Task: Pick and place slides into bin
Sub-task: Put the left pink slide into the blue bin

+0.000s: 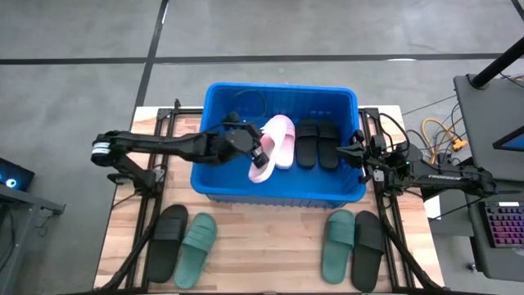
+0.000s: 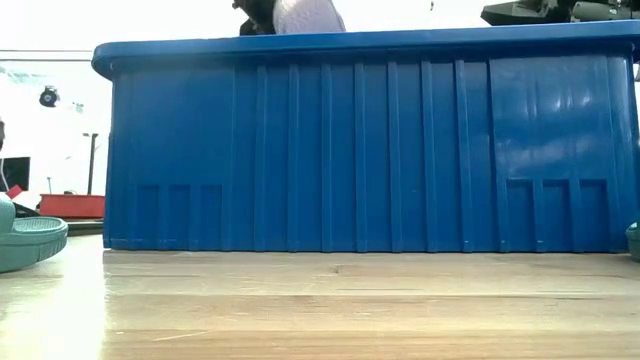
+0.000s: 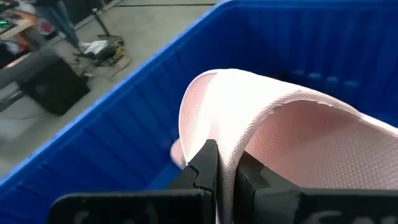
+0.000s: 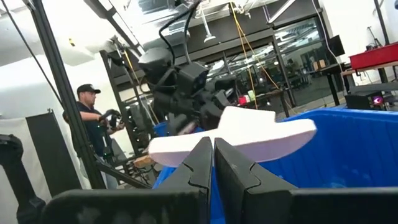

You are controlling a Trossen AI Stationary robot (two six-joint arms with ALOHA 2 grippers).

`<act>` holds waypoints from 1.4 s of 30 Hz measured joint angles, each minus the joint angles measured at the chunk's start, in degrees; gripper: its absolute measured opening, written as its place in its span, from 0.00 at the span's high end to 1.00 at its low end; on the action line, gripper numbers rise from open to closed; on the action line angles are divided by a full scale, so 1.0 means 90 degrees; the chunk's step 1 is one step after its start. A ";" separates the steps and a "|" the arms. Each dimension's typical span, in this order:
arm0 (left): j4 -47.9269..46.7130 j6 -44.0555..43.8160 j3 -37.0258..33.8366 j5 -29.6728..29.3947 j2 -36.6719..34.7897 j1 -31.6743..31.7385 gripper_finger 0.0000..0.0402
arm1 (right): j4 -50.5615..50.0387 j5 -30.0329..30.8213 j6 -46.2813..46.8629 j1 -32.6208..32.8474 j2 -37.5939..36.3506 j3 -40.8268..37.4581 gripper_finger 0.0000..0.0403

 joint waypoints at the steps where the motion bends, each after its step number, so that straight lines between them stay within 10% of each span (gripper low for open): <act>1: 0.0003 0.0012 0.0025 -0.0156 0.0072 0.0016 1.00 | 0.0000 -0.0002 0.0000 0.0000 0.0000 0.0000 0.98; 8: -0.0033 0.1087 0.0040 -0.1516 0.0509 0.0069 1.00 | 0.0002 -0.0001 0.0002 0.0000 -0.0002 0.0000 0.98; 42: -0.0344 0.1966 -0.0006 -0.1934 0.2189 0.0817 1.00 | -0.0160 -0.0052 0.0005 0.0000 -0.0004 0.0000 0.98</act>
